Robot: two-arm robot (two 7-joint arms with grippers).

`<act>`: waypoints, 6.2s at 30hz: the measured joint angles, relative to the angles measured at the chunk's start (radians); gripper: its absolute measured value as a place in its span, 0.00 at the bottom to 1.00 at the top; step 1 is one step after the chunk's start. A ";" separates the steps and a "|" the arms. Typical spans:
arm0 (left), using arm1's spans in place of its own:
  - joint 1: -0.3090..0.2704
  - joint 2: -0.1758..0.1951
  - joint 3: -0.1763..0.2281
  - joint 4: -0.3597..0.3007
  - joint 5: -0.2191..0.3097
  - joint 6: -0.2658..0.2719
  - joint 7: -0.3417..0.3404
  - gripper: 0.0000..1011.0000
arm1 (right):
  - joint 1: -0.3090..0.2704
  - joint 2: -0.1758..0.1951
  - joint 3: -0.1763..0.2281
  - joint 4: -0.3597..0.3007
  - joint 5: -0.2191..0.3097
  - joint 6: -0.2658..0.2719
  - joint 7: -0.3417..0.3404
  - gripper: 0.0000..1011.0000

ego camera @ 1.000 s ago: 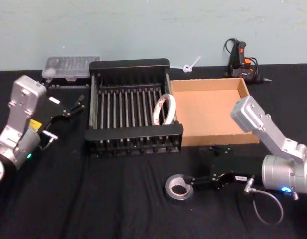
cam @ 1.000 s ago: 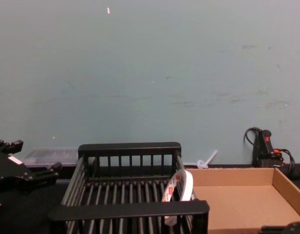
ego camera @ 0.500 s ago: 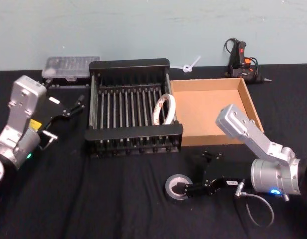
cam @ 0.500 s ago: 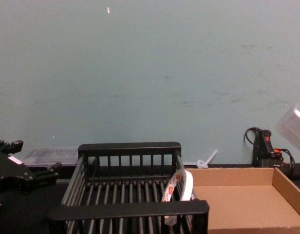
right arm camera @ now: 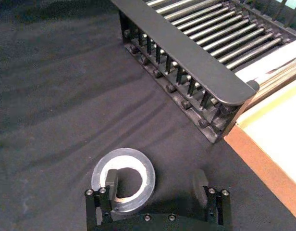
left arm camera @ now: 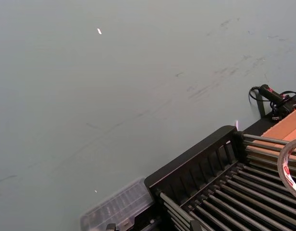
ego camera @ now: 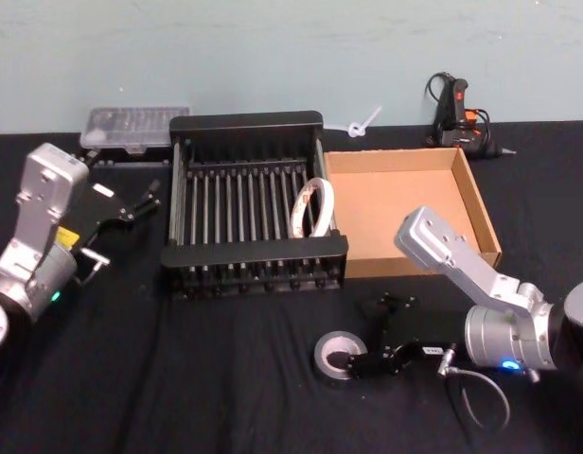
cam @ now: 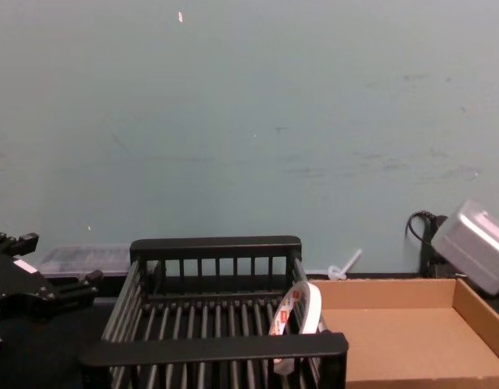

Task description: Pick up the white tape and place it into the black box , Pick up the silver tape and place it into the brown box.

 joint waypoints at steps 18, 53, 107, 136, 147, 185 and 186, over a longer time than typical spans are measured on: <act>0.000 0.000 0.000 0.000 0.000 0.000 0.000 0.99 | 0.010 -0.019 -0.006 0.024 -0.024 0.005 0.004 0.99; 0.000 0.000 0.000 0.000 0.000 0.000 0.000 0.99 | 0.009 -0.017 -0.005 0.021 -0.024 0.005 0.003 0.33; 0.000 0.000 0.000 0.000 0.000 0.000 0.000 0.99 | 0.066 -0.106 0.205 0.105 -0.030 -0.009 -0.207 0.16; 0.000 0.000 0.000 0.000 0.000 0.000 0.000 0.99 | 0.137 -0.185 0.231 0.265 -0.070 0.015 -0.242 0.18; 0.000 0.000 0.000 0.000 0.000 0.000 0.000 0.99 | 0.136 -0.184 0.230 0.262 -0.068 0.014 -0.240 0.48; 0.000 0.000 0.000 0.000 0.000 0.000 0.000 0.99 | 0.052 -0.206 0.281 0.188 -0.158 -0.173 -0.386 0.99; 0.000 0.000 0.000 0.000 0.000 0.000 0.000 0.99 | 0.045 -0.208 0.284 0.185 -0.165 -0.189 -0.396 0.99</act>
